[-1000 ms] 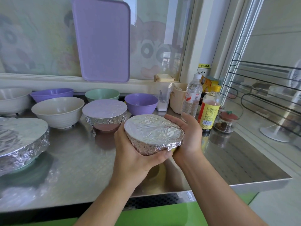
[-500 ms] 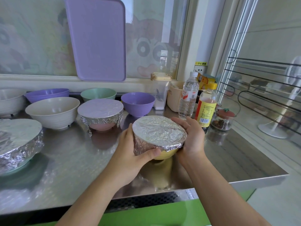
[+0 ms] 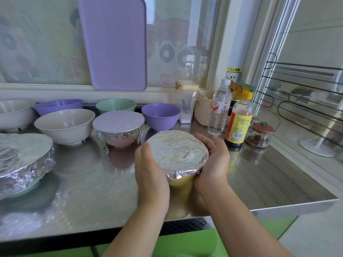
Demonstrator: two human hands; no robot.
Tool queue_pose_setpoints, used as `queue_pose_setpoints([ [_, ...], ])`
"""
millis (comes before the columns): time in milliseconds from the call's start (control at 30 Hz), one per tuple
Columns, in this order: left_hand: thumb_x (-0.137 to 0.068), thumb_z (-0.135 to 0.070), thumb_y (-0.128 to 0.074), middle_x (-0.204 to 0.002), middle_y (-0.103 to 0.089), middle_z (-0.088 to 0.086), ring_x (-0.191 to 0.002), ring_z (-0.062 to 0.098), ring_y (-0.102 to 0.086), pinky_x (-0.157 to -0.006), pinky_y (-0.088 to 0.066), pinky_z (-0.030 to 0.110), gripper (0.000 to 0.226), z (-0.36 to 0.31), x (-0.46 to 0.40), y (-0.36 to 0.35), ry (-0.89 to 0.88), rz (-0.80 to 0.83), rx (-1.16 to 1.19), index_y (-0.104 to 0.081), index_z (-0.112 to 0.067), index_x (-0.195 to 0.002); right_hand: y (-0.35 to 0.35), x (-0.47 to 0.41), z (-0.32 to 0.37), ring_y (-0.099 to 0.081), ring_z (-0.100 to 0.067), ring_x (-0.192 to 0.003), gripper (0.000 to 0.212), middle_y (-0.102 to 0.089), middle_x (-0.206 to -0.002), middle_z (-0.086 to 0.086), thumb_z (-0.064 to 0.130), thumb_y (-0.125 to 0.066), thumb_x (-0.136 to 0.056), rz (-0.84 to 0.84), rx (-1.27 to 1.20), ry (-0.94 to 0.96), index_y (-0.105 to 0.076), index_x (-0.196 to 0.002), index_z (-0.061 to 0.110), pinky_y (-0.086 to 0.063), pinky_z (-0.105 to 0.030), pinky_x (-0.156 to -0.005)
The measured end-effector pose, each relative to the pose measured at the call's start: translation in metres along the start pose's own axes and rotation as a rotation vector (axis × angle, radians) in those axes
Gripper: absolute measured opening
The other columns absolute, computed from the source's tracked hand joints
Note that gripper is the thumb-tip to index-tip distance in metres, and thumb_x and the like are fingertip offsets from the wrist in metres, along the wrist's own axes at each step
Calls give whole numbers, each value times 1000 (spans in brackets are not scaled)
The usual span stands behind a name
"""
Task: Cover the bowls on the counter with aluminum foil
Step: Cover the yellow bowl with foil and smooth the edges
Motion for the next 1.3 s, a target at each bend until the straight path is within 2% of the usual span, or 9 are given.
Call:
queue_pose_setpoints([
  [200, -96, -48, -49, -99, -81, -6, -101, 16, -75, -92, -57, 42, 37, -11, -1, -8, -10, -117, 126, -78, -25, -98, -3, 11, -10, -75, -35, -107, 39, -79, -113, -14, 37, -48, -103, -33, -67, 7, -76, -114, 13, -55, -50, -103],
  [367, -108, -36, -46, -87, -81, -4, -83, 11, -77, -74, -55, 33, 37, -23, -10, -7, 30, 13, 47, -76, -21, -94, 5, 9, -3, -66, -22, -72, 25, -63, -80, -6, 26, -51, -101, 119, 23, 20, -63, -81, 17, -49, -35, -70],
  [500, -110, -39, -46, -86, -81, -3, -79, 9, -78, -68, -55, 29, 39, -27, -20, 0, 46, 92, -45, -76, -20, -95, 6, 2, 6, -67, -32, -110, 29, -68, -113, -10, 43, -66, -72, 97, 254, 106, -73, -85, 18, -53, -52, -97],
  [600, -111, -40, -39, -91, -82, -3, -82, 9, -78, -63, -57, 24, 44, -30, -23, 7, 44, 78, -137, -78, -21, -105, 2, 4, 14, -67, -24, -110, 25, -70, -116, -5, 31, -60, -93, 91, 409, 177, -72, -109, 17, -53, -41, -92],
  [667, -110, -43, -38, -98, -82, -2, -91, 14, -78, -76, -60, 32, 47, -31, -23, 13, 25, 69, -163, -79, -21, -110, 1, 2, 17, -66, -21, -107, 20, -70, -114, -3, 24, -54, -103, 130, 506, 235, -70, -113, 18, -50, -35, -85],
  [767, -96, -54, -49, -105, -80, -3, -104, 20, -75, -100, -57, 50, 46, -33, -24, 23, -39, 40, -182, -77, -22, -111, -5, 0, 24, -61, -14, -123, 36, -67, -129, 7, 45, -54, -94, 172, 665, 317, -69, -124, 33, -48, -41, -107],
  [900, -79, -68, -56, -113, -73, -16, -111, 8, -67, -103, -51, 46, 66, -45, -9, 17, -177, 47, -344, -64, -22, -125, -15, -12, 28, -52, -2, -138, 54, -61, -144, 21, 54, -51, -89, 337, 682, 274, -63, -141, 41, -37, -40, -121],
  [1133, -100, -44, -62, -135, -55, -17, -108, -11, -50, -91, -34, 4, 58, -30, 4, 9, -361, 98, -529, -45, -23, -150, -17, -8, 25, -66, 21, -85, 35, -64, -74, 48, 20, -40, -112, 408, 711, 181, -73, -116, 29, -51, -20, -92],
  [1300, -98, -50, -61, -137, -51, -16, -108, -33, -40, -87, -27, -8, 64, -26, 4, 10, -391, 90, -572, -43, -21, -152, -12, -15, 19, -65, 22, -80, 33, -64, -73, 46, 19, -41, -111, 383, 621, 139, -73, -118, 24, -53, -10, -86],
])
Point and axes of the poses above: each hand's wrist, its own x-axis away from the middle knuckle, its own y-axis out of the back of the hand, z = x × y, the point moved 4 cm from there along -x, towards the middle knuckle
